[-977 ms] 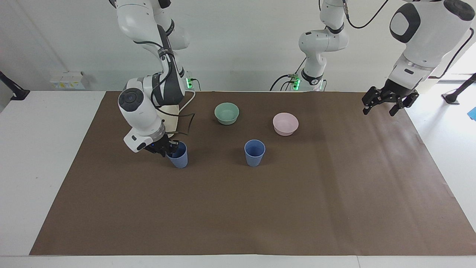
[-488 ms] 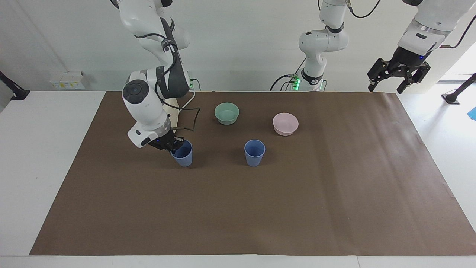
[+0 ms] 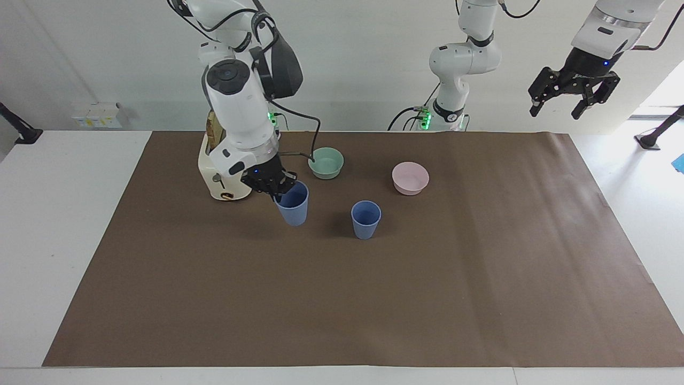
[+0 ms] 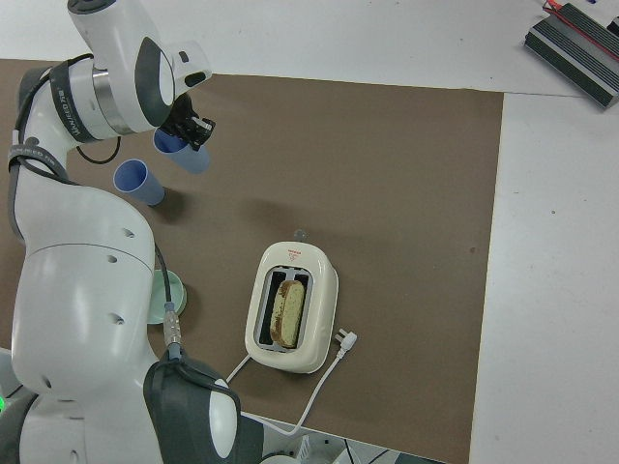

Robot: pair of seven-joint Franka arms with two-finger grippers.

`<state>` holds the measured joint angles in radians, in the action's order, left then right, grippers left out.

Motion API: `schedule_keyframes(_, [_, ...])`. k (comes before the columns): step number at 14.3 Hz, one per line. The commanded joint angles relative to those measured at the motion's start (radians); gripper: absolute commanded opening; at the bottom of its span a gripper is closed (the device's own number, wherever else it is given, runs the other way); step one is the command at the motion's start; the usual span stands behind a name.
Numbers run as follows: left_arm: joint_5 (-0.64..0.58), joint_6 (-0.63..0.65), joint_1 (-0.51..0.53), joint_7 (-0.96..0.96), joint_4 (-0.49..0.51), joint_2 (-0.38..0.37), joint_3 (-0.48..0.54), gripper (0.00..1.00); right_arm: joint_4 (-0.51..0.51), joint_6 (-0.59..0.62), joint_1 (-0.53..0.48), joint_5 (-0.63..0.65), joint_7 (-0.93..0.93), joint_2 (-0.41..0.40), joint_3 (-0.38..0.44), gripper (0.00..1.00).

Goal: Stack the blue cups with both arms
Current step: 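Carry the blue cup with the right gripper over the placed cup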

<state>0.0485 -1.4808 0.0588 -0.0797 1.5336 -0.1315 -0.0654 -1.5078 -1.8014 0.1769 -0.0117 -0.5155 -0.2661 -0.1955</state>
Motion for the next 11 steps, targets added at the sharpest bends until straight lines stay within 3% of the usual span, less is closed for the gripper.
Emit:
schedule_keyframes(1, [-0.018, 0.026, 0.018, 0.008, 0.002, -0.011, 0.015, 1.00, 0.119, 0.047, 0.038, 0.016, -0.060, -0.064, -0.002, 0.00])
schedule_keyframes(11, [-0.016, 0.028, 0.010, 0.008, 0.002, -0.010, 0.012, 1.00, 0.136, -0.007, 0.197, -0.002, -0.110, -0.083, -0.009, 0.00])
